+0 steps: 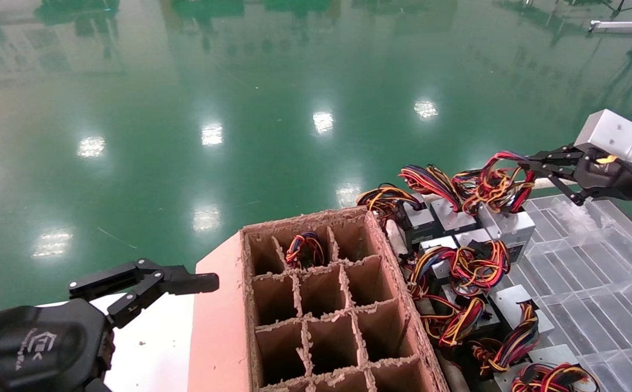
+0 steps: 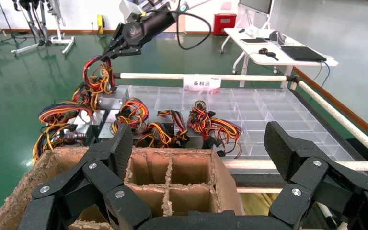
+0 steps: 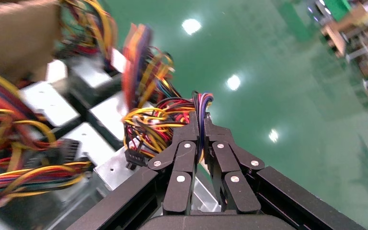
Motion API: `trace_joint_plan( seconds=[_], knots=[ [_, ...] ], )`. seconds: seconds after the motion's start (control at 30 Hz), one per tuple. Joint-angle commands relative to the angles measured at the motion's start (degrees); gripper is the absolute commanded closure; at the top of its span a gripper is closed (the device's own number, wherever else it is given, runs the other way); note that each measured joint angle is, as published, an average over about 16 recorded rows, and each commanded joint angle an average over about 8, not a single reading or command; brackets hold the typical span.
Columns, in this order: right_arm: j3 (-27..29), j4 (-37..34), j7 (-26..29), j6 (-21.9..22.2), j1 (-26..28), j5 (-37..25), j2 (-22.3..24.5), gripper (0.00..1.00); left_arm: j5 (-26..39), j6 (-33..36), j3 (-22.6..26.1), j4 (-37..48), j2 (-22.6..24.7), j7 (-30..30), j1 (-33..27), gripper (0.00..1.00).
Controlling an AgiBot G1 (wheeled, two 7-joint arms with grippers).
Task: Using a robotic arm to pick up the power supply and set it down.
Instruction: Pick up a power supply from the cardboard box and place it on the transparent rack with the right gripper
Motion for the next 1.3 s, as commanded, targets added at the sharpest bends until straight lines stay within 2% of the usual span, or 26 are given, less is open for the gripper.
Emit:
trace_joint_plan(
  seconds=[0.03, 0.47, 0.97, 1.3],
  knots=[
    [0.4, -1.1, -0.1, 2.7, -0.8, 0.6, -0.7, 1.0, 0.0, 0.0, 0.0, 0.0, 0.0, 0.0, 0.0, 0.0],
    [2.1, -2.5, -0.1, 6.7, -4.9, 2.9, -1.5, 1.0, 0.0, 0.0, 0.0, 0.0, 0.0, 0.0, 0.0, 0.0],
    [1.2, -2.7, 1.0, 5.0, -4.8, 1.7, 3.9, 1.0, 0.0, 0.0, 0.0, 0.0, 0.0, 0.0, 0.0, 0.0],
    [0.5, -1.9, 1.4, 5.7, -3.6, 0.7, 6.4, 1.0, 0.0, 0.0, 0.0, 0.0, 0.0, 0.0, 0.0, 0.0]
  ],
)
